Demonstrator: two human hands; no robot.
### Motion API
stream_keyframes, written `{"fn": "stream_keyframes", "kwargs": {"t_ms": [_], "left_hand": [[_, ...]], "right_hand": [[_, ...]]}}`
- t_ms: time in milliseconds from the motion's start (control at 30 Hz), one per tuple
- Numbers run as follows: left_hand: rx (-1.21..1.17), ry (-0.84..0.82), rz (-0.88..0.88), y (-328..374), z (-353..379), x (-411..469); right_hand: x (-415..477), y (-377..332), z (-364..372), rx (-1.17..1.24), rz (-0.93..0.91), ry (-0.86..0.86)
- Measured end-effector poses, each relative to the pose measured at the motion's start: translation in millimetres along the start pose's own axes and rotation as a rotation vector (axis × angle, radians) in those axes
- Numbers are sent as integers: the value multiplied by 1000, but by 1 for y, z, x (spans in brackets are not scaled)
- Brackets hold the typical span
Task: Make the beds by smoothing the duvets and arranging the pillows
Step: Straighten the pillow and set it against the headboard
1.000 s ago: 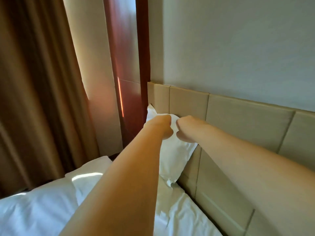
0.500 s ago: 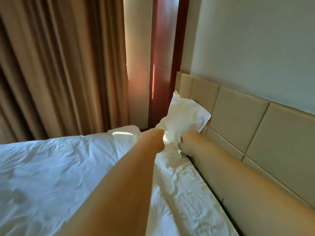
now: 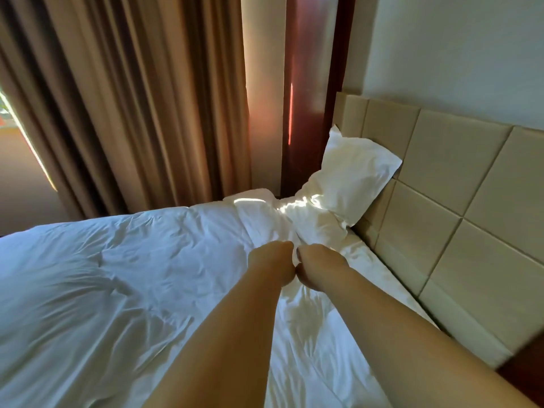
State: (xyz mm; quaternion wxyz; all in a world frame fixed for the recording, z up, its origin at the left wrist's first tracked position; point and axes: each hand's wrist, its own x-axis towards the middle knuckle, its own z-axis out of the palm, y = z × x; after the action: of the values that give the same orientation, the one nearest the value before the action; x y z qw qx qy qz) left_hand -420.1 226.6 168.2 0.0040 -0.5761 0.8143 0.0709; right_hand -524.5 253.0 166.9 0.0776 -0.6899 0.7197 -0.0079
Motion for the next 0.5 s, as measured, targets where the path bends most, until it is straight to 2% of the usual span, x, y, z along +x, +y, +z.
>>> {"fn": "stream_keyframes", "kwargs": {"t_ms": [100,233,500], "left_hand": [[-36,-75,-53,-32,20,-35],[-51,-31,-144,-55,32,-63],[-80,-4,-125,-38,24,-37]], "right_hand": [[-26,-34,24,-42,6,-74],[-44,-62,41,-60,-29,-48],[-27,-27,46,-54,-11,2]]}}
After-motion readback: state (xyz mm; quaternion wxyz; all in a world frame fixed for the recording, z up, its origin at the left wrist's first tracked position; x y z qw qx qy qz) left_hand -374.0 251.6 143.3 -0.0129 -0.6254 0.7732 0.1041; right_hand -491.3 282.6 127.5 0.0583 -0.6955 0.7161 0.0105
